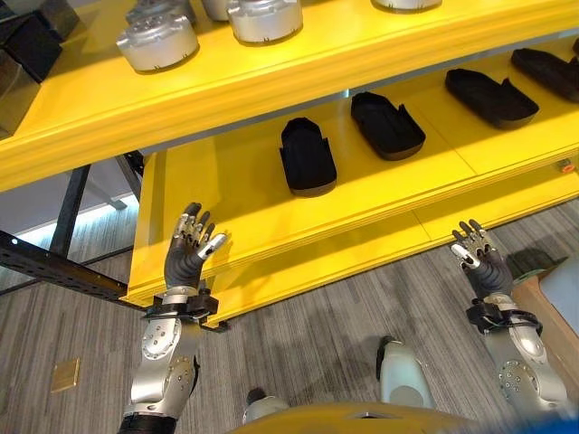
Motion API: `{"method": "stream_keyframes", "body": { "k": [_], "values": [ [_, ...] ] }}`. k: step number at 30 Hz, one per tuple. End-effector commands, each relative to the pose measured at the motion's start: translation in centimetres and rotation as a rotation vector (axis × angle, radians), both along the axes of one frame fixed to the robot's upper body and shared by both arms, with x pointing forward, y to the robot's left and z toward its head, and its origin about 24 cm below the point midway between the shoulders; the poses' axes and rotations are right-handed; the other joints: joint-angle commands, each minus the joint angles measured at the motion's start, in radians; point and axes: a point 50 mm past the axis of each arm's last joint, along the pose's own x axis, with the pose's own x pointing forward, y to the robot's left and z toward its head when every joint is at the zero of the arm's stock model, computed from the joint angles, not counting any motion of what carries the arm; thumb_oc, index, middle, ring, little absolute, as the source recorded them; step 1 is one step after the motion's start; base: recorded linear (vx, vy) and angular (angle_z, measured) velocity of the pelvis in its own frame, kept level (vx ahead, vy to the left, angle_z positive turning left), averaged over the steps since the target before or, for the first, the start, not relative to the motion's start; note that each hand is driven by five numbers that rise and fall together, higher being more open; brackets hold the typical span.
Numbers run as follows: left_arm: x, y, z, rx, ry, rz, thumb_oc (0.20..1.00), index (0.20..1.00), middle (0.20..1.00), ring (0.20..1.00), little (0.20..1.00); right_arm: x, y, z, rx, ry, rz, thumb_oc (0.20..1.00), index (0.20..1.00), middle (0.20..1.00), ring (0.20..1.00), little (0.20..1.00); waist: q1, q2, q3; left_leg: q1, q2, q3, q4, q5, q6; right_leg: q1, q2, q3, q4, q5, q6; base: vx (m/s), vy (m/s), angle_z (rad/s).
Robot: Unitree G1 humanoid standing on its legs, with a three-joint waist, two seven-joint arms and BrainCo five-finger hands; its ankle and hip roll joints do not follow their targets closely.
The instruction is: Move parts from the plastic box to the shelf.
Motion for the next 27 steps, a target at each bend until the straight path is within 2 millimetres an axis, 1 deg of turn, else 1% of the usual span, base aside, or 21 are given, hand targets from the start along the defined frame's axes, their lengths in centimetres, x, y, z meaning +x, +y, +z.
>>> {"method": "stream_keyframes", "body": {
  "k": [1,2,3,4,6,8,10,11,12,13,16,24,25,26,27],
  "values": [
    [0.5,1.3,1.7,0.52,-0.018,-0.077,1.0,1.0,1.0,1.0,1.0,0.7,1.3,1.4,0.049,-0.108,0.034,1.0,1.0,1.0,1.0,1.0,-0.015,-0.066,0.001,0.008,0.089,-0.051,-0.029,0.192,-0.104,0.255,-0.049,-0.016,-0.365,0.116,0.096,0.0,0.0,0.0],
    [0.6,1.2,1.7,0.522,-0.018,-0.077,1.0,1.0,1.0,1.0,1.0,0.7,1.3,1.4,0.05,-0.109,0.034,1.0,1.0,1.0,1.0,1.0,-0.013,-0.067,0.002,0.01,0.089,-0.05,-0.029,0.191,-0.104,0.256,-0.05,-0.015,-0.366,0.117,0.097,0.02,0.01,-0.03],
    [0.7,1.0,1.1,0.564,0.004,-0.094,1.0,1.0,1.0,1.0,1.0,0.7,1.3,1.3,0.059,-0.106,0.028,1.0,1.0,1.0,1.0,1.0,-0.016,-0.071,-0.003,0.016,0.086,-0.045,-0.03,0.19,-0.104,0.261,-0.05,-0.011,-0.372,0.12,0.099,0.02,0.005,-0.06],
    [0.8,1.0,0.4,0.618,0.034,-0.106,1.0,1.0,1.0,1.0,1.0,0.6,1.4,1.2,0.069,-0.106,0.03,1.0,1.0,1.0,1.0,1.0,-0.02,-0.073,-0.008,0.02,0.084,-0.041,-0.03,0.19,-0.104,0.263,-0.05,-0.008,-0.375,0.122,0.101,0.02,0.009,-0.05],
    [1.2,0.7,0.2,0.816,0.042,-0.165,1.0,1.0,1.0,1.0,1.0,0.4,1.4,1.0,0.073,-0.095,0.028,1.0,1.0,1.0,1.0,1.0,-0.029,-0.078,-0.02,0.032,0.083,-0.03,-0.033,0.189,-0.105,0.267,-0.05,-0.001,-0.384,0.125,0.103,0.03,0.007,-0.04],
    [1.6,0.5,-0.2,0.91,0.047,-0.192,1.0,1.0,1.0,1.0,1.0,0.3,1.3,0.8,0.077,-0.088,0.022,1.0,1.0,1.0,1.0,1.0,-0.038,-0.081,-0.028,0.043,0.083,-0.022,-0.035,0.193,-0.108,0.27,-0.047,0.007,-0.39,0.127,0.104,0.02,0.002,-0.08],
    [2.1,0.1,-1.1,1.013,0.064,-0.223,1.0,1.0,1.0,1.0,1.0,0.2,1.4,0.4,0.088,-0.075,0.015,1.0,1.0,1.0,1.0,1.0,-0.05,-0.083,-0.033,0.053,0.082,-0.013,-0.038,0.194,-0.11,0.269,-0.043,0.018,-0.396,0.131,0.106,0.01,0.001,-0.17],
    [2.2,0.0,-1.1,1.015,0.062,-0.223,1.0,1.0,1.0,1.0,1.0,0.2,1.4,0.4,0.088,-0.075,0.013,1.0,1.0,1.0,1.0,1.0,-0.047,-0.083,-0.033,0.054,0.081,-0.011,-0.039,0.194,-0.11,0.269,-0.043,0.019,-0.397,0.132,0.106,0.02,-0.005,-0.25],
    [2.9,-0.5,-1.9,1.083,0.082,-0.241,1.0,1.0,1.0,1.0,1.0,-0.1,1.5,0.1,0.099,-0.06,0.01,1.0,1.0,1.0,1.0,1.0,-0.062,-0.087,-0.039,0.064,0.082,0.003,-0.04,0.2,-0.113,0.263,-0.037,0.031,-0.401,0.137,0.107,0.02,-0.004,-0.28],
    [2.9,-0.6,-2.0,1.084,0.081,-0.241,1.0,1.0,1.0,1.0,1.0,-0.1,1.5,0.1,0.099,-0.061,0.009,1.0,1.0,1.0,1.0,1.0,-0.06,-0.087,-0.038,0.065,0.082,0.004,-0.04,0.2,-0.113,0.263,-0.037,0.032,-0.401,0.137,0.107,0.02,-0.006,-0.28],
    [3.6,-1.0,-3.1,1.124,0.12,-0.256,1.0,1.0,1.0,1.0,1.0,-0.2,1.5,0.1,0.108,-0.061,0.006,1.0,1.0,1.0,1.0,1.0,-0.075,-0.09,-0.039,0.074,0.083,0.02,-0.042,0.202,-0.115,0.25,-0.03,0.049,-0.398,0.138,0.107,0.01,-0.007,-0.27],
    [6.7,-2.0,-4.2,1.223,0.164,-0.213,1.0,1.0,1.0,1.0,1.0,0.1,1.6,0.3,0.108,-0.068,0.003,1.0,1.0,1.0,1.0,1.0,-0.119,-0.093,-0.015,0.079,0.087,0.063,-0.036,0.191,-0.116,0.179,-0.01,0.099,-0.358,0.136,0.107,-0.01,-0.002,-0.17],
    [6.8,-2.0,-4.2,1.223,0.162,-0.212,1.0,1.0,1.0,1.0,1.0,0.2,1.6,0.4,0.108,-0.069,0.002,1.0,1.0,1.0,1.0,1.0,-0.117,-0.093,-0.015,0.079,0.087,0.064,-0.036,0.191,-0.116,0.177,-0.01,0.1,-0.356,0.135,0.107,-0.03,0.008,-0.18],
    [7.5,-2.2,-4.1,1.241,0.166,-0.201,1.0,1.0,1.0,1.0,1.0,0.3,1.6,0.6,0.102,-0.078,0.005,1.0,1.0,1.0,1.0,1.0,-0.127,-0.093,-0.006,0.076,0.086,0.074,-0.033,0.188,-0.115,0.157,-0.005,0.111,-0.346,0.136,0.107,-0.03,0.01,-0.24],
    [7.8,-2.2,-4.2,1.25,0.177,-0.191,1.0,1.0,1.0,1.0,1.0,0.4,1.6,0.6,0.101,-0.078,0.005,1.0,1.0,1.0,1.0,1.0,-0.133,-0.094,-0.001,0.075,0.085,0.08,-0.033,0.186,-0.115,0.147,-0.003,0.116,-0.341,0.137,0.108,-0.05,0.015,-0.26]
  ]
}}
